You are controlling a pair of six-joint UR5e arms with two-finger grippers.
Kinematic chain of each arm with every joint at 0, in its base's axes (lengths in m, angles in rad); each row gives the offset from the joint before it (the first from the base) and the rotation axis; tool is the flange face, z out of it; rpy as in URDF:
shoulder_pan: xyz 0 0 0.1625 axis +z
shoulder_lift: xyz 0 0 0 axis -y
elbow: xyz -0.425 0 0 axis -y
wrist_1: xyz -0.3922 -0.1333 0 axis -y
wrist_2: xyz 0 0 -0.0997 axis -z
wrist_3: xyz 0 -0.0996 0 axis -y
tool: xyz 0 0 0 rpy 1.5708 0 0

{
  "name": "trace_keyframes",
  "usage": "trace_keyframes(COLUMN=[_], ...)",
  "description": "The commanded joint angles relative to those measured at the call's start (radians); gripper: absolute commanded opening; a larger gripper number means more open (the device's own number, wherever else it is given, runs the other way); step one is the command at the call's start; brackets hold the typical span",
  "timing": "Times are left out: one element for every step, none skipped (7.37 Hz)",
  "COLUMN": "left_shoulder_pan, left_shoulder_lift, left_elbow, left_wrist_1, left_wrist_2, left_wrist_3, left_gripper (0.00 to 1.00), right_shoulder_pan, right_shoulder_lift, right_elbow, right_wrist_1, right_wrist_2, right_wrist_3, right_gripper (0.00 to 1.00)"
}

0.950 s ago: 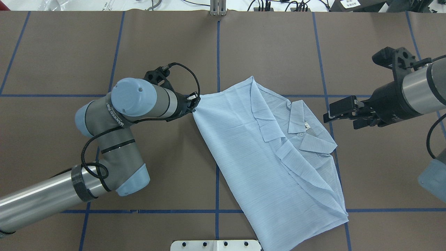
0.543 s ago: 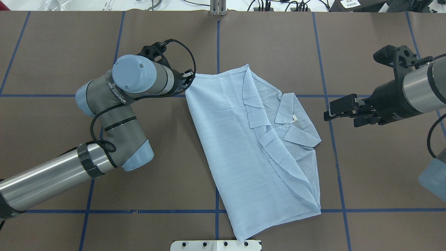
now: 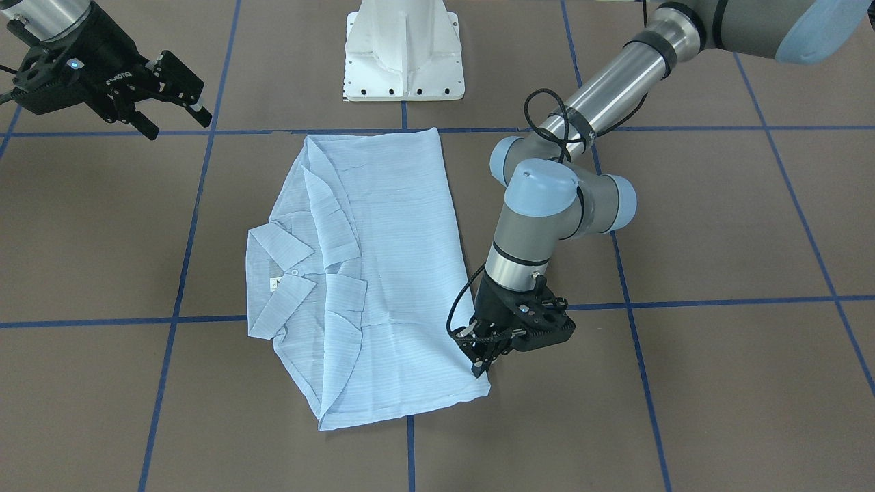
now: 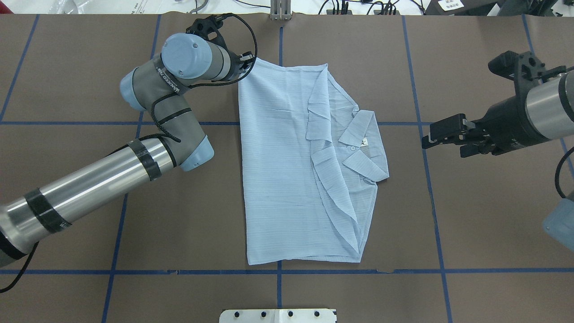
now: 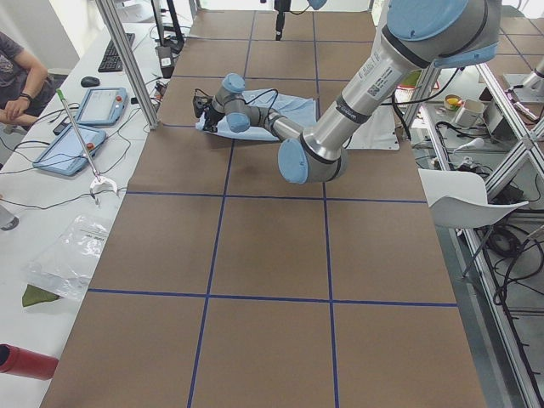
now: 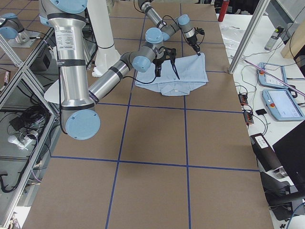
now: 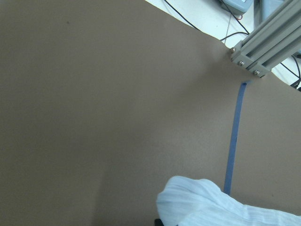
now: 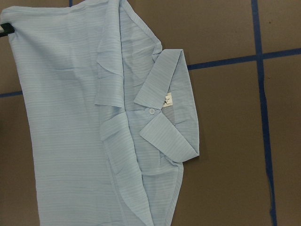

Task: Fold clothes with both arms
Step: 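Drag the grasped edge away from the robot with the left gripper, squaring the shirt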

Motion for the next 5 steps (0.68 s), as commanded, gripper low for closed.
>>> trace_keyframes(left_shoulder_pan=[-0.005, -0.003, -0.005, -0.003, -0.005], left_shoulder_lift=[-0.027, -0.03, -0.03, -0.032, -0.03], left_elbow=[0.069, 0.075, 0.078, 0.078, 0.078], left_wrist_1=[-0.074, -0.074, -0.075, -0.075, -0.075], left_wrist_2=[0.001, 0.001, -0.001, -0.002, -0.001], left_wrist_3=[0.023, 0.023, 0.025, 0.025, 0.026], left_gripper=[0.0, 0.0, 0.0, 0.0, 0.0], right_shoulder_pan=[0.01, 0.01, 0.009, 0.01, 0.009], right_shoulder_lift=[0.001, 0.004, 0.005, 0.005, 0.01], right_elbow=[-0.003, -0.002, -0.003, -0.006, -0.015], right_wrist_1=[0.0, 0.0, -0.001, -0.001, -0.001], right_wrist_2=[0.0, 0.0, -0.002, -0.002, 0.0], right_wrist_3=[0.0, 0.0, 0.0, -0.002, -0.002], right_gripper=[1.0, 1.0, 1.0, 1.0, 1.0])
